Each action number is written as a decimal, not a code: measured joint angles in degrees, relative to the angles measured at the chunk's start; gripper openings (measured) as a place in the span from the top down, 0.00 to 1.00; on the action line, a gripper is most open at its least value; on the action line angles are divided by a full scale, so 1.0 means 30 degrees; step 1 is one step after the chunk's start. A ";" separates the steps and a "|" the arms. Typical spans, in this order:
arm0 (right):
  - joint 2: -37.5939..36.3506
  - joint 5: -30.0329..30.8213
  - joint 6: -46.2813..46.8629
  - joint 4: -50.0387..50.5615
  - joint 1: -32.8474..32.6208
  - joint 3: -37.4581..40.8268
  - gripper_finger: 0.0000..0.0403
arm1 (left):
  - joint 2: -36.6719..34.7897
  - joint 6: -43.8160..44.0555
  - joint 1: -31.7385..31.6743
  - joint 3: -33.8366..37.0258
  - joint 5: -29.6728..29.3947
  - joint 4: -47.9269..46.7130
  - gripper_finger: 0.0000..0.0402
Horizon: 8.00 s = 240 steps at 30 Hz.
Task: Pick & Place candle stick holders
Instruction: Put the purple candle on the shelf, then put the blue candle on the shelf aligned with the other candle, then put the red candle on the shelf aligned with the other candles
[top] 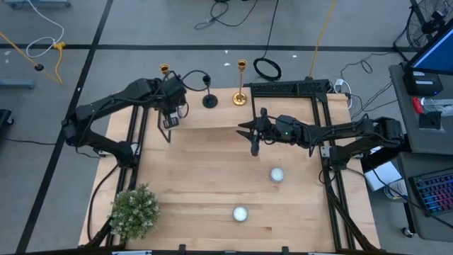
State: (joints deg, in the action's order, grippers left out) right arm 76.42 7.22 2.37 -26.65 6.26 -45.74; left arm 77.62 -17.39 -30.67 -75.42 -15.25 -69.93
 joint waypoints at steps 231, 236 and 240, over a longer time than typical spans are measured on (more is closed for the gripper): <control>0.4867 0.3912 0.7607 2.7771 -0.6191 -1.1545 0.68 | -0.7949 0.6468 1.3893 0.7329 -0.0952 1.0177 0.76; 0.4676 0.0208 0.9392 2.9267 -0.6247 -0.9886 0.68 | -0.7949 0.6492 1.3893 0.7329 -0.0952 1.0193 0.76; 0.4763 -0.2045 1.0456 2.9241 -0.6128 -0.7757 0.68 | -0.7949 0.6492 1.3893 0.7329 -0.0952 1.0193 0.76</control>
State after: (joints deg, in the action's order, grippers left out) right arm 90.71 1.09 33.74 61.07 -12.12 -69.01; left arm 53.78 2.09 11.00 -53.43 -18.11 -39.35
